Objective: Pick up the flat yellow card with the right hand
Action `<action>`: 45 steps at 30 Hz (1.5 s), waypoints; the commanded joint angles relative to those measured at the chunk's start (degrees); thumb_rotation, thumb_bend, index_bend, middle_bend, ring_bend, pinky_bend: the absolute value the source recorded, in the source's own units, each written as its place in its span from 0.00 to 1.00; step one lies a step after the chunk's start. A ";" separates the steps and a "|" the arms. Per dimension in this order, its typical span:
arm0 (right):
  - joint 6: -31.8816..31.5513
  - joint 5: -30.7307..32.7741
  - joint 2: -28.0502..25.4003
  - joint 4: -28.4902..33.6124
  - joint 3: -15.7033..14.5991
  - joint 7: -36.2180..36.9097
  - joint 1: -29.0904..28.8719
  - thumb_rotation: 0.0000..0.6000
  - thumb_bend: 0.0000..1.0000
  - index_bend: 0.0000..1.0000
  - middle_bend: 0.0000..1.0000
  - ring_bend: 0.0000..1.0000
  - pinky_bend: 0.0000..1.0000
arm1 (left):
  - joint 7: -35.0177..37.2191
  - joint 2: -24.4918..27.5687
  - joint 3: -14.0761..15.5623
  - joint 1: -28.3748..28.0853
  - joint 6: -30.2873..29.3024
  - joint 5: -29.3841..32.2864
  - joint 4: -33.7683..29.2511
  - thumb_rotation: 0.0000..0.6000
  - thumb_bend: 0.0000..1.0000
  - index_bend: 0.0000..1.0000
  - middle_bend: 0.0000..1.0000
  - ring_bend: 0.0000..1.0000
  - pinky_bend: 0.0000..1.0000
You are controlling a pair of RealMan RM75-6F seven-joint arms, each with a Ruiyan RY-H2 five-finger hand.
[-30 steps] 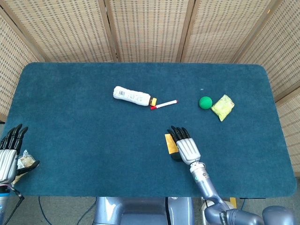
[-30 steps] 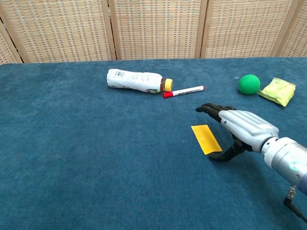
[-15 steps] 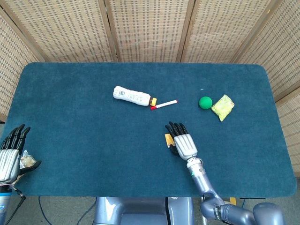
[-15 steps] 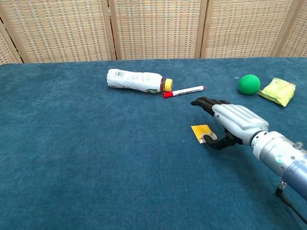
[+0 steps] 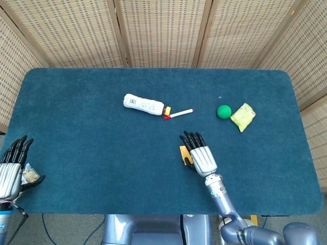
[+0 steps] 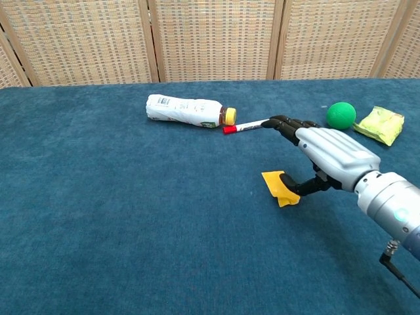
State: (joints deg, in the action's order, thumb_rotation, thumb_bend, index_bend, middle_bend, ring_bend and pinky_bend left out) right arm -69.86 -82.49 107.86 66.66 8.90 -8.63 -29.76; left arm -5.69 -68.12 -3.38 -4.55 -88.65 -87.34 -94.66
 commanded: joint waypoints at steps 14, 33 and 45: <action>3.55 2.98 -1.22 4.60 -1.75 -2.77 1.04 1.00 0.36 0.03 0.00 0.00 0.00 | 0.30 0.29 0.13 0.21 -0.59 -0.52 -0.23 1.00 0.10 0.00 0.00 0.00 0.13; 7.64 5.78 2.29 -1.23 1.07 -2.43 -2.05 1.00 0.34 0.03 0.00 0.00 0.00 | 0.47 0.24 -0.09 -0.04 0.09 0.22 -0.04 1.00 0.10 0.00 0.00 0.00 0.13; 6.89 5.87 3.85 -5.29 2.02 -2.74 -3.05 1.00 0.47 0.19 0.00 0.00 0.00 | 0.57 0.22 0.14 -0.13 0.25 -0.10 -0.07 1.00 0.10 0.00 0.00 0.00 0.13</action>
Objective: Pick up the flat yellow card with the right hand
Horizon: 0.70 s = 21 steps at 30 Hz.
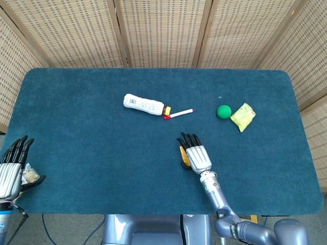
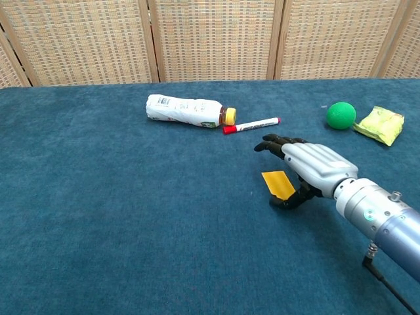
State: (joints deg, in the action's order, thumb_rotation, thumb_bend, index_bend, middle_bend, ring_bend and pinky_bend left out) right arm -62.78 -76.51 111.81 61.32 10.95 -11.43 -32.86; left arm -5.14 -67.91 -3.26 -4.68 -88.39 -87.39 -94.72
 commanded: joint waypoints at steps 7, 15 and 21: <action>-0.20 0.52 -0.87 1.23 -0.21 -1.18 0.36 1.00 0.51 0.28 0.00 0.00 0.00 | 0.14 0.18 0.18 0.05 -0.14 -0.38 -0.22 1.00 0.10 0.00 0.00 0.00 0.13; 0.56 2.68 -1.57 2.59 -0.35 -4.68 0.95 1.00 0.51 0.31 0.00 0.00 0.00 | 0.52 0.37 0.20 0.04 -0.09 -0.39 -0.31 1.00 0.10 0.00 0.00 0.00 0.14; 1.21 4.26 -2.26 4.43 -0.40 -7.00 1.27 1.00 0.51 0.29 0.00 0.00 0.00 | 0.64 0.47 0.26 0.10 -0.25 -0.58 -0.41 1.00 0.10 0.00 0.00 0.00 0.14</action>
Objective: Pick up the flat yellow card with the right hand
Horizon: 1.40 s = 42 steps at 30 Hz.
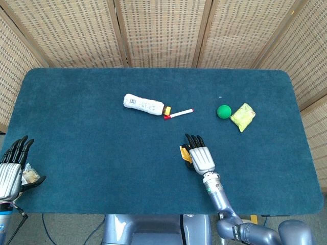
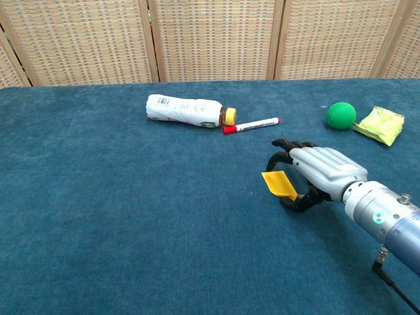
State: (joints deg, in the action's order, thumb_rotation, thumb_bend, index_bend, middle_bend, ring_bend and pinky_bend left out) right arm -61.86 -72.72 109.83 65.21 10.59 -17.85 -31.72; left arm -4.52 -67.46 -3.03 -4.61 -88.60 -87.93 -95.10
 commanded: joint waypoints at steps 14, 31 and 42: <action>-0.16 2.37 -0.53 2.06 0.47 -3.57 0.26 1.00 0.51 0.48 0.00 0.00 0.00 | 0.48 0.24 0.02 0.14 -0.35 -0.24 -0.17 1.00 0.10 0.00 0.00 0.00 0.14; -0.79 2.13 0.20 1.25 0.44 -2.72 0.13 1.00 0.49 0.60 0.06 0.00 0.00 | 0.70 0.21 -0.04 0.09 -0.23 -0.11 -0.10 1.00 0.10 0.00 0.00 0.00 0.14; -0.33 2.50 0.45 0.89 0.60 -2.53 -0.18 1.00 0.59 0.63 0.08 0.00 0.00 | 0.86 0.23 -0.12 0.00 -0.09 0.04 0.00 1.00 0.10 0.00 0.00 0.00 0.14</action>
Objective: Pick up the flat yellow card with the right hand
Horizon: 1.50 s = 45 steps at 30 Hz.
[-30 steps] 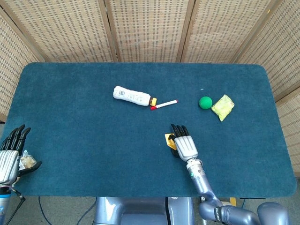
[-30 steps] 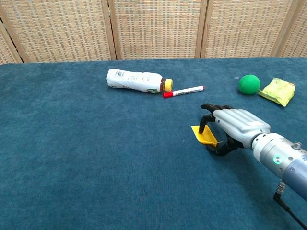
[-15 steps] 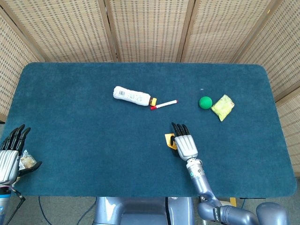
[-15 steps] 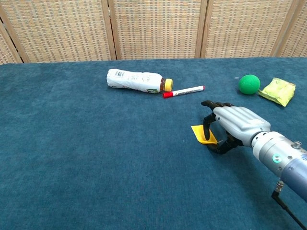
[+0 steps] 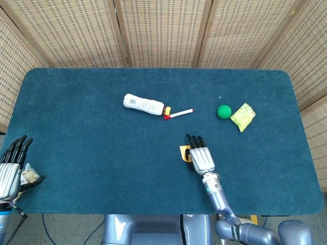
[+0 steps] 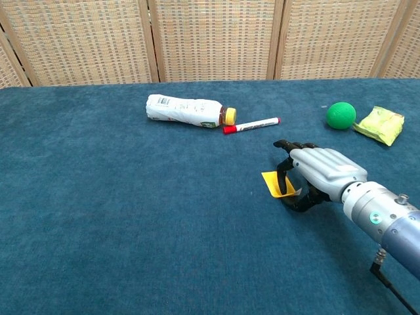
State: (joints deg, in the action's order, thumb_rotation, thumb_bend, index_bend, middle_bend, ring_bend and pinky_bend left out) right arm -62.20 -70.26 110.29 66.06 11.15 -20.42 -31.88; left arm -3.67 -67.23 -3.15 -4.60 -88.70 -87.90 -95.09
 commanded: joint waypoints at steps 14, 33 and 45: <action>0.24 0.44 -0.71 1.09 1.62 -0.34 -1.25 1.00 0.61 0.62 0.07 0.00 0.00 | 0.03 -0.05 -0.11 -0.14 0.41 0.45 0.13 1.00 0.10 0.00 0.00 0.00 0.14; 3.44 3.64 0.79 -1.54 7.74 -3.53 -8.35 1.00 0.60 0.62 0.07 0.00 0.00 | -0.29 -0.04 -0.17 -0.33 0.91 0.93 -0.08 1.00 0.10 0.00 0.00 0.00 0.14; 0.56 4.04 -2.22 5.69 10.52 -3.87 -9.99 1.00 0.60 0.61 0.08 0.00 0.00 | 0.14 0.18 -0.40 -0.30 0.68 1.11 -0.18 1.00 0.10 0.00 0.00 0.00 0.14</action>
State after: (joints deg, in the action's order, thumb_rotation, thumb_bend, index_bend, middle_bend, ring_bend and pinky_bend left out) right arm -60.83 -66.25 109.28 69.68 21.24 -24.34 -42.03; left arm -3.51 -67.05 -3.56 -4.92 -87.98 -86.75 -95.25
